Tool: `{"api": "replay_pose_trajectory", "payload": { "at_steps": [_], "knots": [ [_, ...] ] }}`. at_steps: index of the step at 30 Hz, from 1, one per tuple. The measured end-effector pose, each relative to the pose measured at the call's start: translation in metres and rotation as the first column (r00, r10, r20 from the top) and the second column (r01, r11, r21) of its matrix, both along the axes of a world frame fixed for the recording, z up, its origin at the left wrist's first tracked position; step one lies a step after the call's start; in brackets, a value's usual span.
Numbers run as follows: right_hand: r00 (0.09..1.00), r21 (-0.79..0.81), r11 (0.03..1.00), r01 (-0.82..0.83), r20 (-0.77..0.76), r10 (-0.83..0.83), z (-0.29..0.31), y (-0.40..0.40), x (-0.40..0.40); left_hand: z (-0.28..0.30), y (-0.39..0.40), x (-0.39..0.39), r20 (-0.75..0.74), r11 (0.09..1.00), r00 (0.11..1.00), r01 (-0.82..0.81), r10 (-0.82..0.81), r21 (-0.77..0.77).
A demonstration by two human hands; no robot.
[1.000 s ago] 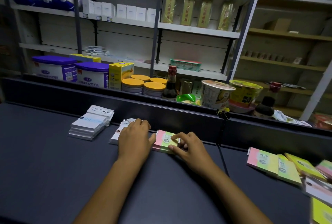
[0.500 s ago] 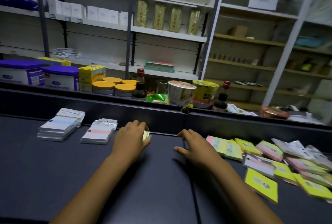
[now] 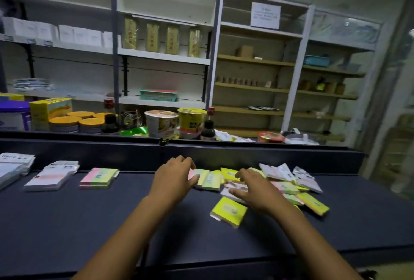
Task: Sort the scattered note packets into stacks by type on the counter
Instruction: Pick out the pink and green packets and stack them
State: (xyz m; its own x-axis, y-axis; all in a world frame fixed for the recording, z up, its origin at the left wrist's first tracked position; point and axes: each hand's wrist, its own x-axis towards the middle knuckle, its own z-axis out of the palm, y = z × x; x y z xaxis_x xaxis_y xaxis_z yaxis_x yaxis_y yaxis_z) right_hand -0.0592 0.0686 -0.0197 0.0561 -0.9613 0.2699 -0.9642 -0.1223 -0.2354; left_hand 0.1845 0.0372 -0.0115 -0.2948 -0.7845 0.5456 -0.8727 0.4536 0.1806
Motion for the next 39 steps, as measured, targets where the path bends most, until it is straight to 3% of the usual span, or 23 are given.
{"api": "replay_pose_trajectory", "payload": {
  "at_steps": [14, 28, 39],
  "knots": [
    [0.99, 0.016, 0.991, 0.136, 0.025, -0.137, 0.011, 0.059, -0.175, 0.01, 0.04, -0.174, -0.055, 0.994, 0.993, 0.108, -0.108, 0.002],
    [0.98, 0.063, 0.979, 0.196, 0.011, -0.197, 0.0, -0.019, -0.242, -0.007, -0.085, -0.257, -0.071, 0.973, 0.992, 0.112, -0.1, 0.202],
    [0.97, -0.01, 0.972, 0.236, 0.07, -0.235, -0.009, -0.057, -0.283, -0.029, -0.148, -0.3, -0.131, 0.909, 0.991, 0.071, -0.018, 0.411]
  ]
}}
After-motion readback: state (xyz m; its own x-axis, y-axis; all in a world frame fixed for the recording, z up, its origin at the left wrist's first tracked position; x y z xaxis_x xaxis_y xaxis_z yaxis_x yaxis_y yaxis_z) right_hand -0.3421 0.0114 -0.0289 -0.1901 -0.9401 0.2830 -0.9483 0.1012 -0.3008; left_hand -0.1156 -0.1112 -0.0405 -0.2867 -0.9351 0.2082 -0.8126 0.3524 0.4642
